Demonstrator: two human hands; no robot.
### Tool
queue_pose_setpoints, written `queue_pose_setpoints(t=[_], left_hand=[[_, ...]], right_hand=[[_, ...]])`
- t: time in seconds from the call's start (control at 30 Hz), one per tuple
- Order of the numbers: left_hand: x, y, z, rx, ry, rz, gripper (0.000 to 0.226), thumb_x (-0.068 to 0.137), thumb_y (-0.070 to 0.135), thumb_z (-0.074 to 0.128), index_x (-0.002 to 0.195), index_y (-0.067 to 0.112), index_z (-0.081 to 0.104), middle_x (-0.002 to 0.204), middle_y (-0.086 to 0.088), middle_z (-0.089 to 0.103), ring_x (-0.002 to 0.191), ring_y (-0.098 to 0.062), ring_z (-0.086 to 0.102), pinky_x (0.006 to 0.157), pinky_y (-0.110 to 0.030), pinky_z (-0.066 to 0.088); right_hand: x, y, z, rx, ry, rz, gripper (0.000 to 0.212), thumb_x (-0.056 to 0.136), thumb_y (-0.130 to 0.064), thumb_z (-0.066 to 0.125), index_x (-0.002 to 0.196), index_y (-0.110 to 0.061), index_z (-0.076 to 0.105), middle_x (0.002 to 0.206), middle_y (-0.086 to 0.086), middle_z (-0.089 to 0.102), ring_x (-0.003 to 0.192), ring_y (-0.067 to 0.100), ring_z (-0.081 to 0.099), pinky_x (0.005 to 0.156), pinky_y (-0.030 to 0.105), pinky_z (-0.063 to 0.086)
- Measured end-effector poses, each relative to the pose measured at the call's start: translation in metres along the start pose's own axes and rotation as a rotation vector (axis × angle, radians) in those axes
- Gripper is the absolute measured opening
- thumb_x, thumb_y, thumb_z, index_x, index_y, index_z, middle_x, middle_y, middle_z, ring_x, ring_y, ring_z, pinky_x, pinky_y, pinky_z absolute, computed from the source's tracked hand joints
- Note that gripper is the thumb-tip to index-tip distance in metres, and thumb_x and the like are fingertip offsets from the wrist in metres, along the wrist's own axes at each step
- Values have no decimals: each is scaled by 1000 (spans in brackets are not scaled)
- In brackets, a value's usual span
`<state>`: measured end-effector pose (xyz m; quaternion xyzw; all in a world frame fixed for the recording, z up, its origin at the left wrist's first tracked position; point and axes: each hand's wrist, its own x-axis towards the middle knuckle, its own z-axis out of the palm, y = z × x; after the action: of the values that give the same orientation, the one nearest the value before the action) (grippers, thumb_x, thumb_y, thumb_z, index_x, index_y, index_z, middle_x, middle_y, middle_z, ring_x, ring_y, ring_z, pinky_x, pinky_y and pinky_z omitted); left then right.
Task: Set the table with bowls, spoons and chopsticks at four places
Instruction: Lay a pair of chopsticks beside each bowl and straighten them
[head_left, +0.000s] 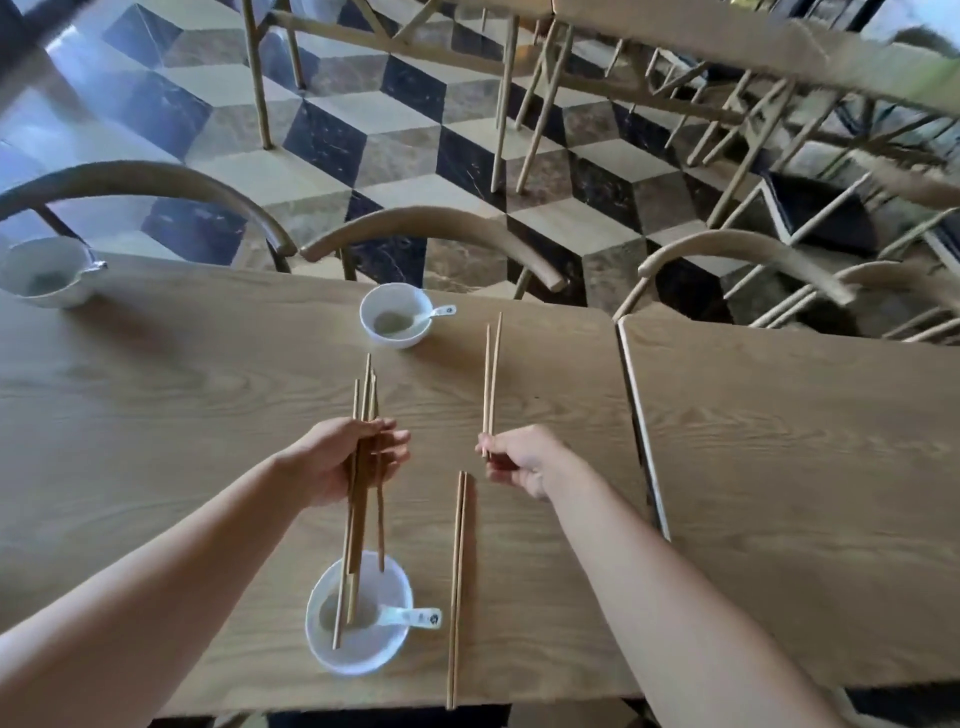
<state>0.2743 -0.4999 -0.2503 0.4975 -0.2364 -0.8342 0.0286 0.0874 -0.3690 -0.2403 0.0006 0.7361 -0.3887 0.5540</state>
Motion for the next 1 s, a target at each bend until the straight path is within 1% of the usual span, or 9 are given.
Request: queue_pose_setpoints(t=[0.13,0.3,0.47,0.57,0.73,0.83,0.9,0.97,1.0], left_hand=[[42,8,-30,-16,-18,-68,20,104,17,42,89,14,55,63,-3,62,49,-18,62,45,-22,51],[75,15,-54,-48,-16,-98,24,104,22,42,83,15,53,60,0,52,45,-15,53,42,-21,44],[95,29,-61,-30,-26,-128,28,104,29,42,81,18,54,60,4,51,44,-11,50,42,-18,45],[103,36,-60,27,-30,-93,28,103,32,43,82,18,55,60,4,51,44,-11,50,41,-20,44],[110,36,-60,85,-3,-22,33,104,35,41,83,16,56,56,2,50,41,-12,48,38,-19,39],[112,36,-63,103,3,-16,34,104,36,41,83,15,58,54,2,50,41,-11,49,37,-19,37],[114,36,-63,103,7,-14,34,104,36,41,83,15,58,53,2,49,41,-11,49,37,-17,36],[115,34,-62,96,12,-10,34,104,36,41,83,15,58,52,2,48,41,-11,48,37,-17,35],[115,33,-62,95,17,-5,35,104,36,41,82,14,57,52,1,48,40,-11,48,37,-16,34]], right_hand=[[46,-11,17,-15,28,32,23,93,-5,62,70,-1,62,66,9,55,56,14,48,41,18,49],[78,-17,29,-164,67,64,26,95,-8,61,69,-4,61,67,7,55,55,14,47,51,24,47],[97,-20,40,-410,171,64,21,92,-8,61,72,-6,56,67,8,55,48,14,45,37,22,42],[107,-21,45,-564,222,57,18,88,-14,68,76,-5,58,71,13,60,47,19,49,40,25,43],[110,-23,49,-945,365,-30,34,78,-33,74,56,-12,60,57,4,63,42,20,60,50,22,51],[109,-23,49,-964,420,-98,37,75,-33,78,54,-14,55,42,-1,59,36,12,56,44,17,39],[108,-22,49,-951,422,-141,25,76,-27,77,63,-14,60,60,5,69,48,16,64,45,19,42],[106,-21,50,-923,434,-169,13,76,-19,74,77,-10,65,78,9,70,67,25,71,59,30,58],[105,-19,50,-904,438,-175,12,76,-16,73,80,-8,66,78,8,66,70,28,72,65,35,61]])
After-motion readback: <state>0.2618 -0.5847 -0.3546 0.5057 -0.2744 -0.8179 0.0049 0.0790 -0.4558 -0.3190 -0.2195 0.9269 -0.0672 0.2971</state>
